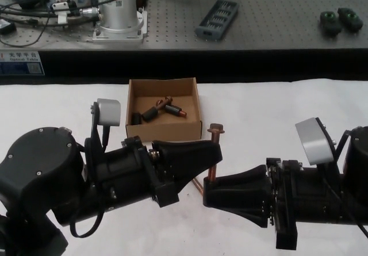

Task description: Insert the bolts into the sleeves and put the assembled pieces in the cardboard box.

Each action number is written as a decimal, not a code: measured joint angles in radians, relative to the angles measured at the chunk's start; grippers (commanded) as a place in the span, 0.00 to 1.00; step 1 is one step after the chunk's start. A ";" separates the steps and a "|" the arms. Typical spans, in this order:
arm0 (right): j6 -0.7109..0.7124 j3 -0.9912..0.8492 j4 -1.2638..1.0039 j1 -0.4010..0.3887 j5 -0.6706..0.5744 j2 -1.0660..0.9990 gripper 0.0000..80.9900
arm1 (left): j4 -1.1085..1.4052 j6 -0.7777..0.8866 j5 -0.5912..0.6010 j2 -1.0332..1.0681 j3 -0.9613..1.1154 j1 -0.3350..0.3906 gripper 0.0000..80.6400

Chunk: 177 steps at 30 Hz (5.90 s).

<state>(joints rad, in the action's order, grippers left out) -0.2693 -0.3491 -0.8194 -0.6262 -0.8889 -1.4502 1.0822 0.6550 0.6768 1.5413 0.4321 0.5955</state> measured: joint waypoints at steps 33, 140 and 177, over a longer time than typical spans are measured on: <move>-0.160 0.011 -0.148 -0.003 0.042 -0.004 0.02 | 0.099 -0.150 -0.070 0.000 -0.065 0.020 0.18; 0.306 -1.058 1.573 -0.149 0.863 -0.618 0.22 | -0.523 -0.103 -0.092 -0.869 -0.304 -0.397 0.50; 0.161 -1.068 1.507 -0.122 0.898 -0.534 0.22 | -0.789 -0.019 -0.086 -0.872 -0.179 -0.397 0.50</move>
<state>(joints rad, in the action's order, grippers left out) -0.1088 -1.4169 0.6879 -0.7481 0.0090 -1.9842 0.2928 0.6365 0.5909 0.6695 0.2536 0.1984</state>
